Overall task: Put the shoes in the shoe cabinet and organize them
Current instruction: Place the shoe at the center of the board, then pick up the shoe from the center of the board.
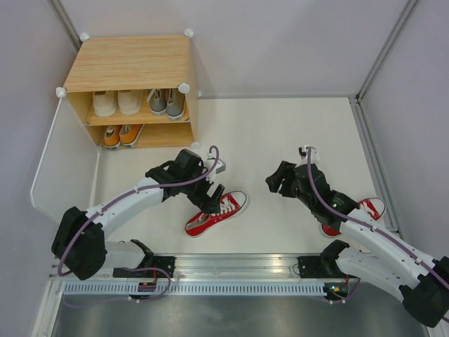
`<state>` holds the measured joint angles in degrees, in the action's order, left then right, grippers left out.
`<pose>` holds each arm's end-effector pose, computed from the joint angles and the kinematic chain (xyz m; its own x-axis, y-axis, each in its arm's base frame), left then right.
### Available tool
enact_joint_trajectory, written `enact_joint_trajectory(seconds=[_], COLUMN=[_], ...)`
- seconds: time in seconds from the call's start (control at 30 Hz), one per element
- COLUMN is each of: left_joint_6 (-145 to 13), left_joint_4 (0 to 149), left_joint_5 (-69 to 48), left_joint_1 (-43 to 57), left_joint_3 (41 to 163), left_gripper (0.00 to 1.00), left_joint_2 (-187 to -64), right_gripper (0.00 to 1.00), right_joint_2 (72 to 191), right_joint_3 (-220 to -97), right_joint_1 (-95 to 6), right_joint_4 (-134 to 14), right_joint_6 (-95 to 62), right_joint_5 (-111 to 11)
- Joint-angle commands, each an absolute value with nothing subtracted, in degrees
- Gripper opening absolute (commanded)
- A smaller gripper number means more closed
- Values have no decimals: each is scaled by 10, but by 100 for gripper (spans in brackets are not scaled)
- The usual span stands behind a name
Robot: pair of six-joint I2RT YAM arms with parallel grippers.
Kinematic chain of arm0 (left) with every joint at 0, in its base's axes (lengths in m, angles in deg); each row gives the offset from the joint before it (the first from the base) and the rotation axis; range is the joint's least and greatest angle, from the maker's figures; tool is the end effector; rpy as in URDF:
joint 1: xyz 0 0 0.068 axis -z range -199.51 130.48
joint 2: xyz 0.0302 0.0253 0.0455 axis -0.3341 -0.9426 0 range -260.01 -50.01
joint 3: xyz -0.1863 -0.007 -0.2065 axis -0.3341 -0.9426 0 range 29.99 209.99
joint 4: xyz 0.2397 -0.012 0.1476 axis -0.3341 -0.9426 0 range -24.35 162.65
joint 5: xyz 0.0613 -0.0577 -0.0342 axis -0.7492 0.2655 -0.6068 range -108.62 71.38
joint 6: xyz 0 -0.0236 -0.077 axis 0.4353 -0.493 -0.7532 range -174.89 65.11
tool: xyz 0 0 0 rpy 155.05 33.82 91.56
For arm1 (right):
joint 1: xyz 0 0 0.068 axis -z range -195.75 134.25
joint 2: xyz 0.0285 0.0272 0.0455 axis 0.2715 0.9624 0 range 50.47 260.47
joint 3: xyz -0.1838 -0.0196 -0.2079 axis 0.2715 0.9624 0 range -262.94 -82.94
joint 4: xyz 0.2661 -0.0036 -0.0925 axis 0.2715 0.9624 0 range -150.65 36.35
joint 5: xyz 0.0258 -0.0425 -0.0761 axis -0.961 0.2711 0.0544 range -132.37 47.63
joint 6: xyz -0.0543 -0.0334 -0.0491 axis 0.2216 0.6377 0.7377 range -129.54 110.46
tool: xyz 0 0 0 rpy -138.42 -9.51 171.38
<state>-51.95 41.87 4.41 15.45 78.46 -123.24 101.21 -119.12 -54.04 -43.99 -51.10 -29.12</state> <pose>0.2200 -0.1872 0.2006 -0.6386 0.5041 -0.5814 0.7424 0.6024 -0.2931 0.2012 0.1385 0.2398 -0.6024 0.3471 -0.7187 -0.0664 0.8756 0.4785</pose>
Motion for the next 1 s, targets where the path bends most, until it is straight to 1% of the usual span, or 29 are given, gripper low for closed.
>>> enact_joint_trajectory(seconds=[0.0,0.1,0.23,0.37,0.4,0.47,0.5,0.57,0.73,0.87,0.9,0.97], left_joint_6=[-482,-482,-483,-492,-492,-489,-490,-492,-517,-537,-544,-544], left_joint_4=[396,374,344,323,324,321,321,324,349,391,399,414], left_joint_5=[12,-13,-82,-134,-142,-137,-134,-123,-148,-156,-160,-176], left_joint_1=[192,218,257,266,266,266,266,270,292,292,293,292], left_joint_3=[812,829,858,877,878,881,880,880,875,871,870,873], left_gripper=[100,100,100,100,98,93,88,85,79,68,63,61], left_joint_2=[-1265,-1301,-1340,-1375,-1383,-1391,-1397,-1413,-1432,-1429,-1429,-1430], right_gripper=[69,70,73,74,74,74,74,72,71,70,70,69], right_joint_2=[990,977,957,944,941,937,935,933,929,932,932,932], right_joint_3=[-1189,-1184,-1181,-1176,-1173,-1170,-1169,-1164,-1160,-1160,-1159,-1157], right_joint_1=[-523,-507,-484,-467,-464,-455,-452,-444,-434,-429,-428,-426], right_joint_4=[-443,-434,-423,-423,-423,-420,-419,-418,-427,-430,-431,-432], right_joint_6=[-478,-457,-433,-423,-419,-414,-413,-408,-407,-405,-407,-407], right_joint_5=[-309,-312,-323,-328,-330,-335,-337,-337,-347,-352,-352,-354])
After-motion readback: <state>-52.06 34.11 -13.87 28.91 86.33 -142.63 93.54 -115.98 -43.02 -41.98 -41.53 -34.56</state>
